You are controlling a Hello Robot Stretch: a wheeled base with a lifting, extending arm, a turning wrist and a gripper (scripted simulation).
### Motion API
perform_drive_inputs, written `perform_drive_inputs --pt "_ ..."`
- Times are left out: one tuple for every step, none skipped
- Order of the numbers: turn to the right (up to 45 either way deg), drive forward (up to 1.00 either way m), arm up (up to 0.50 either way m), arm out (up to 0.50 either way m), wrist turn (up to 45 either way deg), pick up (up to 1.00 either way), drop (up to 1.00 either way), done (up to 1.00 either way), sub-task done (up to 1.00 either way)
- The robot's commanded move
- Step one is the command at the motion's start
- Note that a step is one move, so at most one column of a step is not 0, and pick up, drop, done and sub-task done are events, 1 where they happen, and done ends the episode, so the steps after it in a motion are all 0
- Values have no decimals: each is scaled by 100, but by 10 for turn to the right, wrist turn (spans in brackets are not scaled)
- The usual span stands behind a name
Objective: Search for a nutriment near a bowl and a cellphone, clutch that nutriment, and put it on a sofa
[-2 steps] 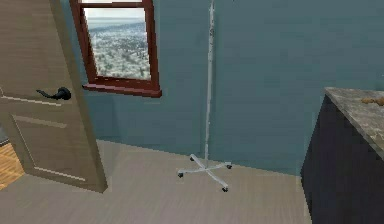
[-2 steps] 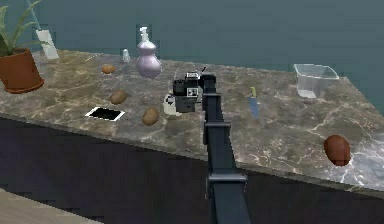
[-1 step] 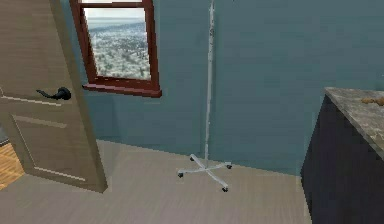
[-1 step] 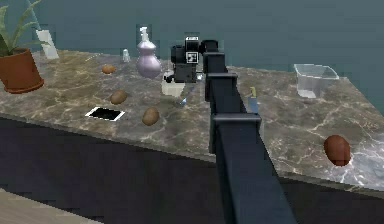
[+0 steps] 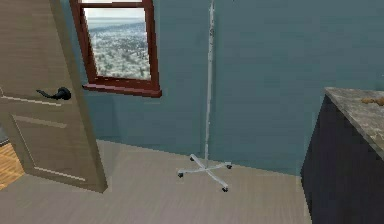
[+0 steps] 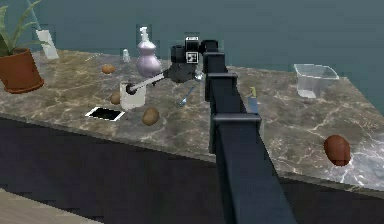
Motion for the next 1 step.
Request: perform_drive_inputs --pt "0 0 0 0 -450 0 0 0 0"
